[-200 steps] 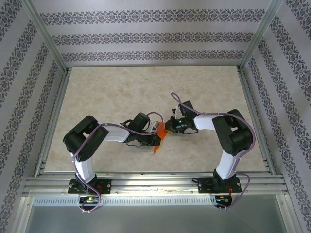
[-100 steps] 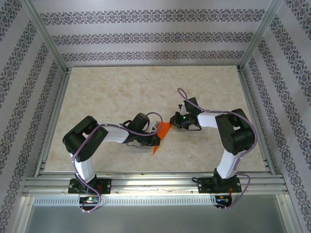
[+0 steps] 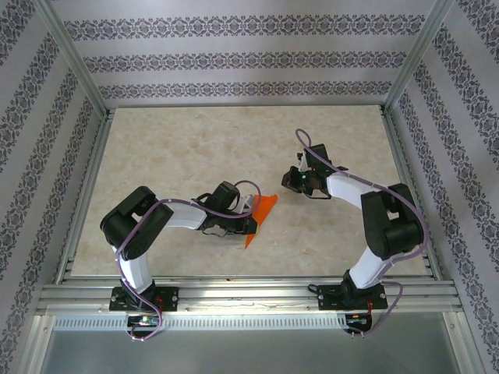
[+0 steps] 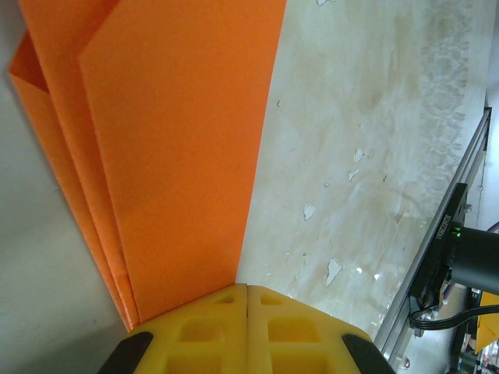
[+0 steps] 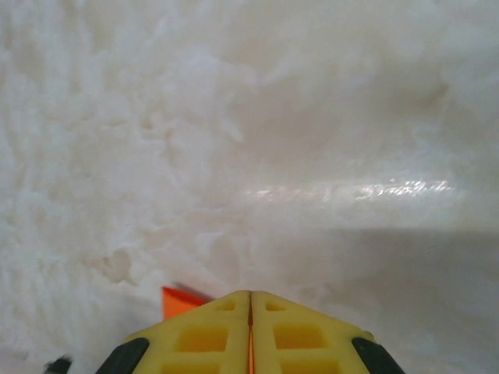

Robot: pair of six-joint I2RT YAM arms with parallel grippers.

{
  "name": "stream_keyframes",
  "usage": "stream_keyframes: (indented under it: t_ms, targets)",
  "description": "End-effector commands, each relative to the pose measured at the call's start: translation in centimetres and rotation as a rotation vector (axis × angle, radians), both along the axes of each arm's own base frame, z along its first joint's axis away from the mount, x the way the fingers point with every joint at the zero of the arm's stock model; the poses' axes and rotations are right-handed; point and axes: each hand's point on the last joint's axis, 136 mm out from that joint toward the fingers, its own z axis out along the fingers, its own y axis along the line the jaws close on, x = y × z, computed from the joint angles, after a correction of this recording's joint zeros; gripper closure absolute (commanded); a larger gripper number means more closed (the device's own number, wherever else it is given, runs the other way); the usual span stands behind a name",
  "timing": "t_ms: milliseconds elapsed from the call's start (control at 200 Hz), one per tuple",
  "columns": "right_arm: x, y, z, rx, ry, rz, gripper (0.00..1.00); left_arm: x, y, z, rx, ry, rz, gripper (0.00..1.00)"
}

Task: Fold a paper plane with a square sheet of paper (pick it up from the middle)
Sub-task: Fold the wing for the fifth time at the center of the table.

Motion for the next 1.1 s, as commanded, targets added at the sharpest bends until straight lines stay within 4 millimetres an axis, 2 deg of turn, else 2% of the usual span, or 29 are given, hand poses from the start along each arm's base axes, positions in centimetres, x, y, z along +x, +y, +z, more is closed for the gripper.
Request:
stream_keyframes:
  t_ms: [0, 135, 275, 410, 714, 804, 974, 1094]
  targets:
    - [-1.9, 2.5, 1.5, 0.083, -0.041, 0.097, 0.91, -2.8, 3.3, -4.0, 0.157, 0.132, 0.019, 1.00]
    - [-4.3, 6.1, 1.1, 0.150, -0.006, 0.208, 0.91, -2.6, 3.1, -4.0, 0.152, 0.130, 0.020, 1.00]
    - [-5.3, 7.3, -1.0, 0.139, 0.047, 0.238, 0.92, -2.5, 3.0, -4.0, 0.151, 0.131, 0.021, 1.00]
    - [-5.5, 7.1, -2.9, 0.119, 0.090, 0.224, 0.92, -2.5, 3.1, -3.9, 0.149, 0.129, 0.024, 1.00]
    - [-6.1, 4.5, -7.1, 0.026, 0.180, 0.144, 0.94, -2.5, 2.8, -3.2, 0.131, 0.127, 0.025, 1.00]
    - [-6.5, 4.0, -7.9, 0.007, 0.207, 0.131, 0.94, -2.0, 1.8, -1.6, 0.075, 0.131, 0.031, 1.00]
    - [-7.1, 3.7, -8.6, -0.004, 0.231, 0.130, 0.94, 0.3, -0.5, 3.0, -0.033, 0.086, 0.049, 0.94]
    - [-7.2, 3.7, -8.7, -0.003, 0.233, 0.126, 0.94, 1.8, -1.3, 3.6, -0.017, 0.084, 0.068, 0.89]
